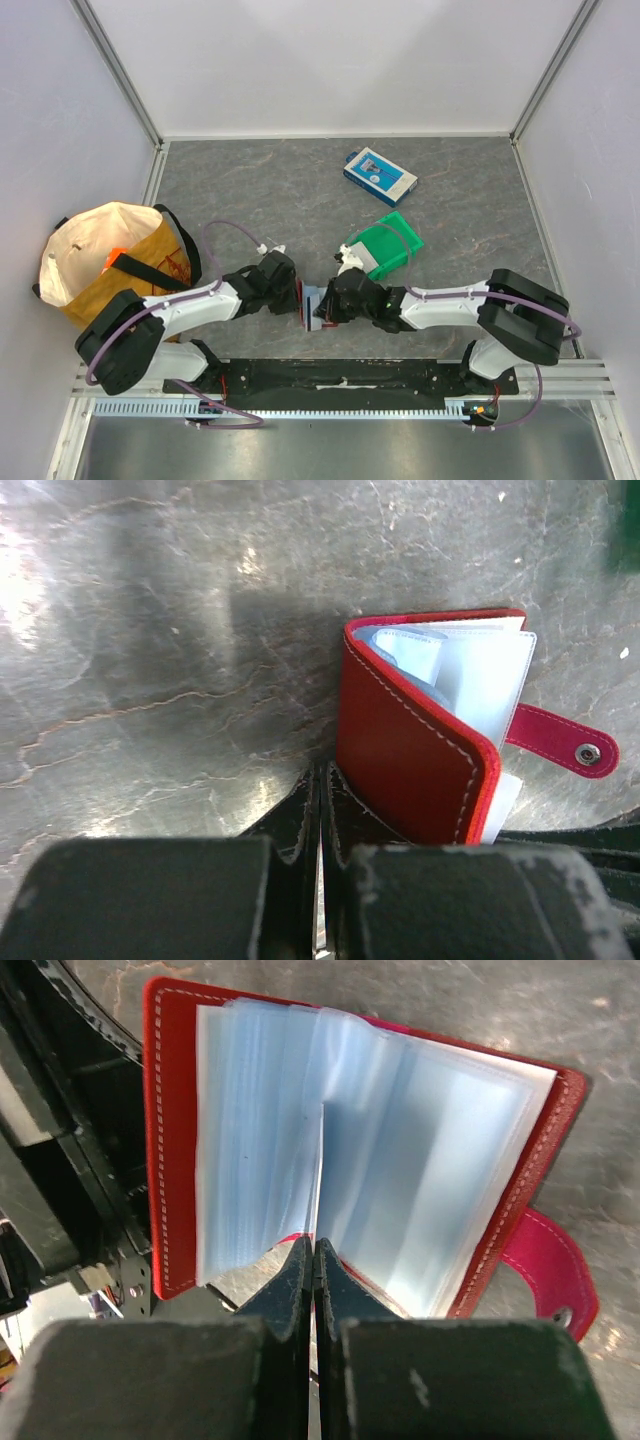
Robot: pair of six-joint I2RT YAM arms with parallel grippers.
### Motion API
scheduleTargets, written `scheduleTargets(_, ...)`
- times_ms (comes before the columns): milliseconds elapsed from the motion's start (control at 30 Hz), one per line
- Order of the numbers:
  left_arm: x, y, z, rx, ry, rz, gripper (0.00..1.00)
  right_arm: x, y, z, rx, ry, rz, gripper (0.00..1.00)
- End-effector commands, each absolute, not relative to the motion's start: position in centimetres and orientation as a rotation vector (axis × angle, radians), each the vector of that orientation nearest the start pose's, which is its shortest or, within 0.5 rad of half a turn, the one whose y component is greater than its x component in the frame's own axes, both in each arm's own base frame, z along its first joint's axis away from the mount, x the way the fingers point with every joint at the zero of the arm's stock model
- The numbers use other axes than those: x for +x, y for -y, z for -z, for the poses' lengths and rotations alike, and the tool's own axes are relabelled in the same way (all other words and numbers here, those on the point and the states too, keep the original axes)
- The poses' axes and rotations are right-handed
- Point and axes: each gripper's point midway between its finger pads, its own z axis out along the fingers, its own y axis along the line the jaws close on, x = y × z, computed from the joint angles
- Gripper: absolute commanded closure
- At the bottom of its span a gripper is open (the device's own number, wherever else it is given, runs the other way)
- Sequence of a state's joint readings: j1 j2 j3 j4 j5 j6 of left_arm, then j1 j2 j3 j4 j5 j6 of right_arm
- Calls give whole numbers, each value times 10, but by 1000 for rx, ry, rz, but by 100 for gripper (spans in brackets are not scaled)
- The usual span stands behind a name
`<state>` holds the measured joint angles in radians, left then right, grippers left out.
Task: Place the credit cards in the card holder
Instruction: Turn over the card slot in the card holder.
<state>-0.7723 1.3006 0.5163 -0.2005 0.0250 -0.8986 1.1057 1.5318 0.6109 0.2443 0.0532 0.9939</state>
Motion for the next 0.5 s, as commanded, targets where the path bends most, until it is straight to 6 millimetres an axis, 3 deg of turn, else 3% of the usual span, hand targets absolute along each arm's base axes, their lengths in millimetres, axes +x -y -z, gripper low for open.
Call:
scheduleTargets(0, 183, 242, -30, -121, -2611, 767, 98, 161, -366, -29, -152, -2513, -828, 100)
scheduleTargets(67, 181, 238, -30, -107, -2618, 746, 97, 162, -360, -19, -183, -2548, -696, 100)
scheduleTargets(167, 183, 232, -35, -105, -2601, 713, 83, 162, -352, -6, -178, -2592, -591, 100)
scheduleTargets(300, 187, 218, -52, -125, -2558, 644, 62, 160, -346, 8, -176, -2630, -522, 100)
scheduleTargets(467, 191, 205, -72, -165, -2500, 610, 45, 160, -347, 9, -187, -2635, -518, 100)
